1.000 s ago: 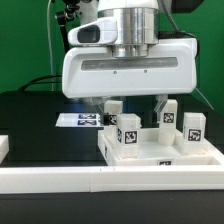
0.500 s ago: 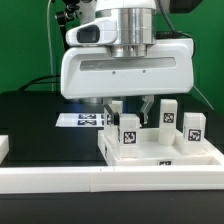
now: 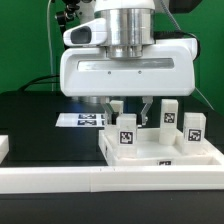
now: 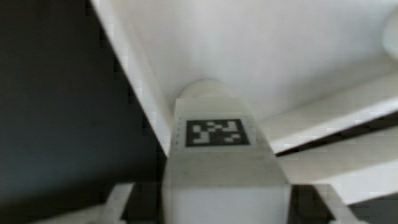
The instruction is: Assemble square table
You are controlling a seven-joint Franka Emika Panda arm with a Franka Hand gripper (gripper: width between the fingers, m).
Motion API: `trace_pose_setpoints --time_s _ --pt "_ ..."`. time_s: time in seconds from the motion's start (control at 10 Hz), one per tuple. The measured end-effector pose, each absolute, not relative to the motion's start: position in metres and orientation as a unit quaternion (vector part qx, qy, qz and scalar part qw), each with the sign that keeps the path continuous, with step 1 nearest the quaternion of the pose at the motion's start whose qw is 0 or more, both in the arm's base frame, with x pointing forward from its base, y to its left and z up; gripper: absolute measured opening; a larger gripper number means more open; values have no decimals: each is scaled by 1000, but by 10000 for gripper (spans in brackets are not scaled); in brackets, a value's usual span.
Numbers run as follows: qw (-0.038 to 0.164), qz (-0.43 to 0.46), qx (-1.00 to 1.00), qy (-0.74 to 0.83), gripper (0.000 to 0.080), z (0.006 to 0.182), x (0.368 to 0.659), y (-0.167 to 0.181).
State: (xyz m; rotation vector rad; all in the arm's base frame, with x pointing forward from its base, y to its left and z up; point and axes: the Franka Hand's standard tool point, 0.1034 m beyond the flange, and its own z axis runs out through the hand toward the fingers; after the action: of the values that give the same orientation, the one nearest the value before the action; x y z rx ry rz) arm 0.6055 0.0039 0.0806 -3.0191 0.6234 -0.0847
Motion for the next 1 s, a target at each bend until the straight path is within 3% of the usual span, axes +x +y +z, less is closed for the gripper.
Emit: trace_pose_setpoints --time_s 0.7,1.0 --pt "37 -14 -847 531 290 80 605 9" --pt "44 -9 -812 581 290 80 606 8"
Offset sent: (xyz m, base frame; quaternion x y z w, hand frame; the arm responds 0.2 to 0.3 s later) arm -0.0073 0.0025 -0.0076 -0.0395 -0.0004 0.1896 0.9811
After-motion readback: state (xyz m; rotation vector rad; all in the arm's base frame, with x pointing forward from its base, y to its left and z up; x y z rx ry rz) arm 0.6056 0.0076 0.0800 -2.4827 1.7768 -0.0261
